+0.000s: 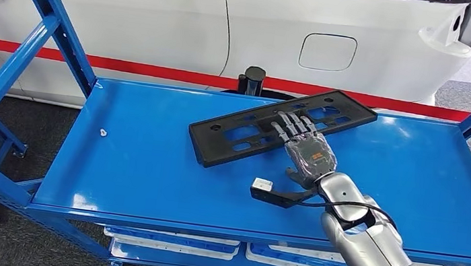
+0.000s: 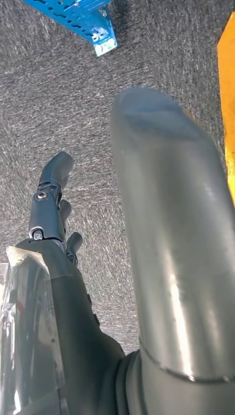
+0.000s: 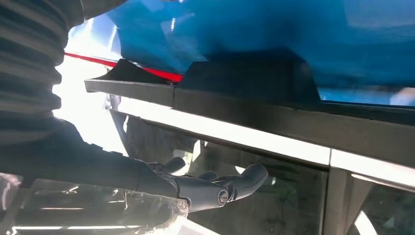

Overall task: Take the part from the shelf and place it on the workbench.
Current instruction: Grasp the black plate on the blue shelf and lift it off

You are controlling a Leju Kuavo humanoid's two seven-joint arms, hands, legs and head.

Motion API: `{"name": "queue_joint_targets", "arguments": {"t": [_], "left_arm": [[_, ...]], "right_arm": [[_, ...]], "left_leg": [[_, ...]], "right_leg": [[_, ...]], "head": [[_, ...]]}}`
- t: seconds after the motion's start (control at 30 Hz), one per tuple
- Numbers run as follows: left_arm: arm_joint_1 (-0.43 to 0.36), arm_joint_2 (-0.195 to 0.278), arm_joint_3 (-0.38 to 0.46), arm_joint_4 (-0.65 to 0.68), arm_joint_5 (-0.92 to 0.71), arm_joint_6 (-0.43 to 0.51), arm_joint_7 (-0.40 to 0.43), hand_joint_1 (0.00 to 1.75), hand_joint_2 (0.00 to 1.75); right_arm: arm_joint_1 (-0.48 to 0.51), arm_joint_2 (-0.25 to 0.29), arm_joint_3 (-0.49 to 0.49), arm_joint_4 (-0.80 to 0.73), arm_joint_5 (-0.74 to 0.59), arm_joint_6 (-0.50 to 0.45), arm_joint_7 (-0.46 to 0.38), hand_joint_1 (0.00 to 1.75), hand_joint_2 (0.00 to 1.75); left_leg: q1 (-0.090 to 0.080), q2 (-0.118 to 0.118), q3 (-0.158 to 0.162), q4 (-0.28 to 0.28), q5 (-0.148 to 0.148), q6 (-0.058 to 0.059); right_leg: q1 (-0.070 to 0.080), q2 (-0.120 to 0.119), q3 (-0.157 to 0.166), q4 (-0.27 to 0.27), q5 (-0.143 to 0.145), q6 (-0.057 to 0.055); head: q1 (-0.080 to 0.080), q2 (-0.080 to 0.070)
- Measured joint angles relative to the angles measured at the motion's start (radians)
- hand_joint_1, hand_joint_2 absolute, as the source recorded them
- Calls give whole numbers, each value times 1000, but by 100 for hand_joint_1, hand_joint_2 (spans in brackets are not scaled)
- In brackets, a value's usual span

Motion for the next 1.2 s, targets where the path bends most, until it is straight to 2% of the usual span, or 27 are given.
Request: {"name": "queue_joint_targets", "arguments": {"t": [0.23, 0.47, 0.97, 1.1, 1.2], "left_arm": [[-7, 0, 1, 4, -33, 3, 1, 0, 0], [-19, 0, -3, 8, -55, 3, 7, 0, 0], [-26, 0, -5, 15, -57, 7, 9, 0, 0], [-28, 0, -5, 19, -53, 13, 10, 0, 0], [-30, 0, -5, 21, -49, 18, 16, 0, 0]], "right_arm": [[-56, 39, -15, 150, 21, -69, 4, 0, 175], [-124, 71, -19, 335, 90, -177, 5, 0, 175], [-175, 105, -32, 467, 132, -224, 19, 2, 175], [-201, 120, -33, 534, 154, -253, 33, 128, 175], [-219, 136, -33, 584, 164, -252, 40, 132, 175]], "left_leg": [[0, 0, 0, 0, 0, 0], [0, 0, 2, 0, 0, 0], [0, 0, 8, 0, 0, 0], [0, 0, 9, 0, 0, 0], [0, 0, 9, 0, 0, 0]], "right_leg": [[0, 0, 0, 0, 0, 0], [0, 0, 2, 0, 0, 0], [0, 0, 0, -1, 0, 0], [0, 0, 3, 0, 0, 0], [0, 0, 8, 0, 0, 0]], "head": [[0, 0], [0, 0], [0, 0], [0, 0], [0, 0]]}}
